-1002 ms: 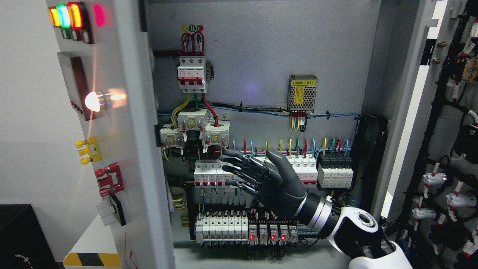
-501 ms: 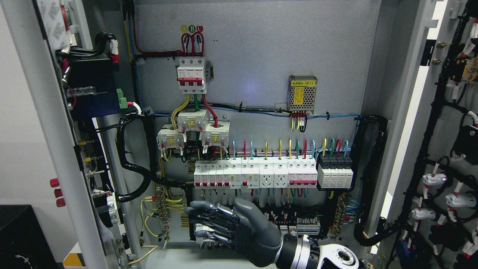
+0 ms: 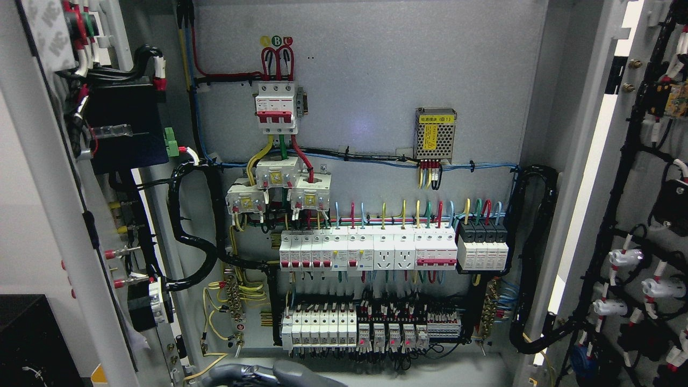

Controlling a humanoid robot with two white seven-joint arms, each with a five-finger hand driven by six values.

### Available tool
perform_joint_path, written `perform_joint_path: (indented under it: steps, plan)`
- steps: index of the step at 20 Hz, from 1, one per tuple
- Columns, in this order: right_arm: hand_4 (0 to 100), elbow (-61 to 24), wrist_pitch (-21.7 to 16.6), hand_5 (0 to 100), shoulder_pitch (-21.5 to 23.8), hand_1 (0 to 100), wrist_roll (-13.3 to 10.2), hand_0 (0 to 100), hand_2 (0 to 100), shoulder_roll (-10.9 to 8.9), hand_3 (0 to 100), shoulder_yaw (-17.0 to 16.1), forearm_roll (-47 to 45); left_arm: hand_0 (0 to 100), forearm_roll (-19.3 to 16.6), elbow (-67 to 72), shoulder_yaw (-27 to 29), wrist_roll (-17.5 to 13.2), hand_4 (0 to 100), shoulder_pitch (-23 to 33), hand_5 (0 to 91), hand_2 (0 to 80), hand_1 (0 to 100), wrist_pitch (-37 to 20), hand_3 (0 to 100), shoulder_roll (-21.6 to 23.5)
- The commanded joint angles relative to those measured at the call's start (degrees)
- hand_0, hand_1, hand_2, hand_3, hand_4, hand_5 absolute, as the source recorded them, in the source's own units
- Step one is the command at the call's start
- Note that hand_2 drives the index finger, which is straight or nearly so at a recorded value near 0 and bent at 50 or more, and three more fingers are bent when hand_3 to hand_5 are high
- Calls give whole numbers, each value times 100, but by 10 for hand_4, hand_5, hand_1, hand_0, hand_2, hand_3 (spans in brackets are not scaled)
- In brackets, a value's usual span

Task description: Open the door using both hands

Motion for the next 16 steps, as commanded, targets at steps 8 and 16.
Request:
perform_joint_path:
  steps: [8,16]
  plan:
    - [0,397,121,0,46,0,5,191,0,1110,0,801,510,0,0,1,140,-1,0,44,0,0,0,4,0,1]
    - [0,574,94,0,-314,0,-4,191,0,1110,0,765,519,0,0,1,140,-1,0,35,0,0,0,4,0,1]
